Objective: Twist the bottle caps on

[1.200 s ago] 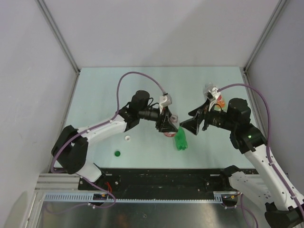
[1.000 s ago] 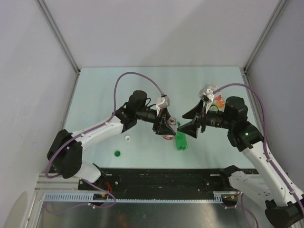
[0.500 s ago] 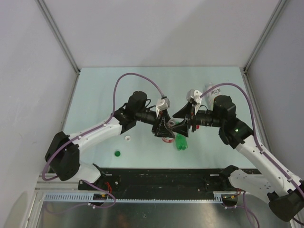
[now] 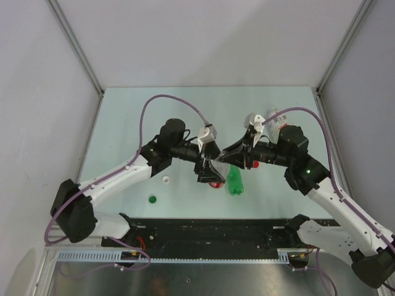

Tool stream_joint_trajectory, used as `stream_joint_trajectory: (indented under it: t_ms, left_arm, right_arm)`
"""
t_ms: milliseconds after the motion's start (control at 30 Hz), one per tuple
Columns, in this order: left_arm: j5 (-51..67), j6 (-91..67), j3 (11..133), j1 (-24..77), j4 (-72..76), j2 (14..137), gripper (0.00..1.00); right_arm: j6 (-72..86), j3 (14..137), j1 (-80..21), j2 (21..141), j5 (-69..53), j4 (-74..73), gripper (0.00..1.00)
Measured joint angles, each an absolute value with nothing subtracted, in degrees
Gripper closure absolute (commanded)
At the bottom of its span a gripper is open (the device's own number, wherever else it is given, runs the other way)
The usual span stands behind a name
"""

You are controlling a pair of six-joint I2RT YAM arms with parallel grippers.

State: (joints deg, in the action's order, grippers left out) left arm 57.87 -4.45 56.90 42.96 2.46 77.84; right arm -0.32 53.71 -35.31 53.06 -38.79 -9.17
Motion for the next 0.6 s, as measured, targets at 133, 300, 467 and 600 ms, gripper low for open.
stream_joint_trajectory:
  t_ms: [133, 300, 467, 600]
  left_arm:
    - [55.46, -5.08, 55.33, 43.00, 3.64, 74.22, 0.01]
    - [51.48, -7.49, 49.91, 43.03, 6.48, 69.80, 0.02]
    - [45.80, -10.70, 46.35, 43.18, 9.15, 66.24, 0.21]
    - [40.66, -12.69, 45.80, 43.24, 11.25, 64.93, 0.35]
  right_arm:
    - [6.90, 53.74, -35.31, 50.85, -34.79, -6.48, 1.00]
    - [15.86, 53.74, -35.33, 48.58, -28.32, -3.70, 1.00]
    - [23.62, 53.74, -35.33, 49.04, -24.10, -1.39, 1.00]
    - [28.29, 53.74, -35.53, 50.15, -21.91, -0.08, 0.99]
